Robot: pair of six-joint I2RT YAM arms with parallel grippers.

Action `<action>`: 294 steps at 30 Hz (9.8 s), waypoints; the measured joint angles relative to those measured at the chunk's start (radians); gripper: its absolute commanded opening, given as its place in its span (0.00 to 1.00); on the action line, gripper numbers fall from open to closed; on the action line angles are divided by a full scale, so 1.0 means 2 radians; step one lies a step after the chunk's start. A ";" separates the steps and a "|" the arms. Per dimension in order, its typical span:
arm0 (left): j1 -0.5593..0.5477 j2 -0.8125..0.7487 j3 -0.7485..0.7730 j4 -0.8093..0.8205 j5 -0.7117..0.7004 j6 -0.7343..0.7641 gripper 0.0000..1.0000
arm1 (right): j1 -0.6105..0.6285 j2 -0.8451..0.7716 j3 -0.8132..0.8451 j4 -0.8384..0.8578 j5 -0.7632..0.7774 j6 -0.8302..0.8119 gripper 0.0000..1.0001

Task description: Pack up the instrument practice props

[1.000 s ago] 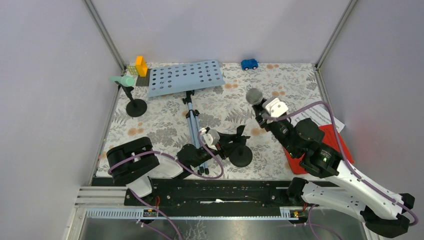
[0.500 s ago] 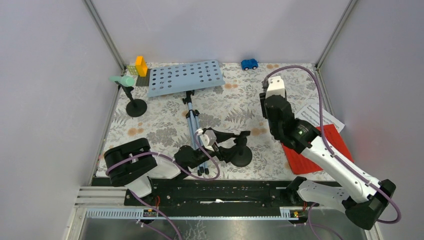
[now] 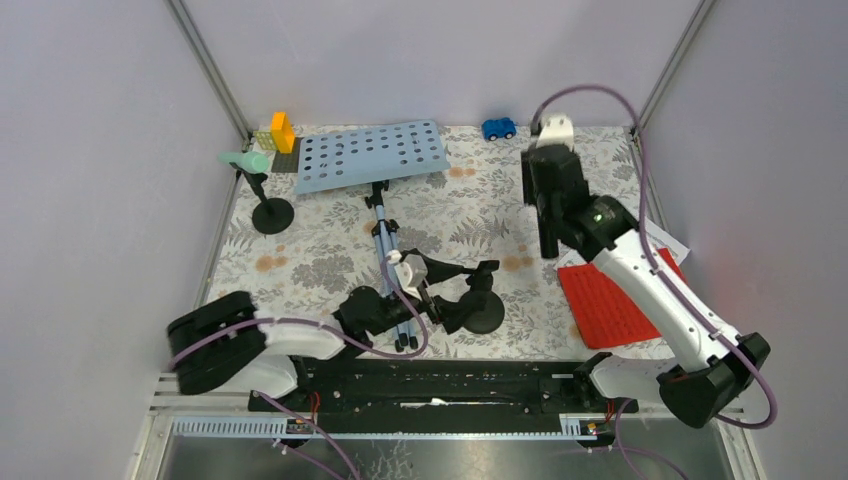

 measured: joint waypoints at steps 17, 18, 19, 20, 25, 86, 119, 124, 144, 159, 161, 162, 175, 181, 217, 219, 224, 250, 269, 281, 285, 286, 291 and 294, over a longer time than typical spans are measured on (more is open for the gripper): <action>0.000 -0.361 0.062 -0.543 -0.131 -0.117 0.99 | 0.000 0.292 0.317 -0.003 -0.255 0.081 0.00; 0.000 -0.370 0.064 -0.566 -0.140 -0.123 0.99 | 0.000 0.317 0.330 -0.006 -0.269 0.087 0.00; 0.000 -0.379 0.064 -0.587 -0.146 -0.129 0.99 | 0.000 0.341 0.344 -0.008 -0.282 0.092 0.00; 0.000 -0.388 0.064 -0.608 -0.153 -0.135 0.99 | 0.001 0.362 0.356 -0.010 -0.294 0.096 0.00; 0.000 -0.439 0.064 -0.685 -0.188 -0.160 0.99 | 0.001 0.435 0.399 -0.018 -0.334 0.114 0.00; 0.000 -0.501 0.108 -0.834 -0.312 -0.204 0.99 | -0.008 0.111 -0.009 0.164 -0.260 0.141 0.82; 0.000 -0.445 0.134 -0.829 -0.307 -0.197 0.99 | -0.017 -0.393 -0.564 0.385 -0.513 0.148 0.78; 0.000 -0.445 0.134 -0.829 -0.307 -0.200 0.99 | -0.015 -0.344 -0.571 0.476 -0.517 0.123 0.66; 0.000 -0.432 0.134 -0.819 -0.307 -0.196 0.99 | 0.008 -0.240 -0.570 0.603 -0.366 0.019 0.00; 0.000 -0.413 0.134 -0.819 -0.297 -0.209 0.99 | -0.126 0.128 -0.333 0.698 -0.191 -0.041 0.00; 0.000 -0.419 0.133 -0.819 -0.297 -0.218 0.99 | -0.158 0.178 -0.307 0.724 -0.194 -0.033 0.00; 0.000 -0.420 0.132 -0.818 -0.297 -0.224 0.99 | -0.172 0.202 -0.293 0.734 -0.196 -0.031 0.00; 0.000 -0.424 0.107 -0.831 -0.305 -0.271 0.99 | -0.231 0.326 -0.222 0.852 -0.219 -0.045 0.87; 0.000 -0.382 0.105 -0.834 -0.327 -0.283 0.99 | -0.231 0.237 -0.310 0.825 -0.231 0.005 0.99; 0.360 -0.235 0.485 -0.874 -0.414 -0.265 0.99 | -0.139 -0.151 -0.502 0.488 -0.345 0.205 1.00; 0.362 -0.207 0.527 -0.895 -0.438 -0.269 0.99 | -0.139 -0.138 -0.488 0.465 -0.346 0.218 1.00; 0.393 -0.165 0.548 -0.925 -0.447 -0.263 0.99 | -0.139 -0.134 -0.480 0.441 -0.348 0.242 1.00; 0.463 -0.239 0.522 -0.971 -0.306 -0.144 0.99 | 0.100 -0.005 -0.351 0.533 -0.462 0.092 1.00; 0.658 -0.009 0.609 -0.980 -0.180 -0.215 0.99 | 0.118 -0.104 -0.386 0.473 -0.369 0.083 1.00; 0.674 0.056 0.592 -0.962 -0.116 -0.217 0.83 | 0.119 -0.116 -0.393 0.446 -0.346 0.088 1.00; 0.678 0.071 0.592 -0.950 -0.092 -0.221 0.77 | 0.119 -0.130 -0.394 0.440 -0.334 0.087 1.00; 0.678 0.073 0.592 -0.948 -0.086 -0.222 0.76 | 0.118 -0.133 -0.394 0.437 -0.330 0.087 1.00; 0.678 0.073 0.590 -0.938 -0.070 -0.225 0.62 | 0.119 -0.143 -0.394 0.423 -0.317 0.084 1.00; 0.678 0.066 0.578 -0.930 -0.068 -0.227 0.54 | 0.118 -0.146 -0.395 0.417 -0.310 0.083 1.00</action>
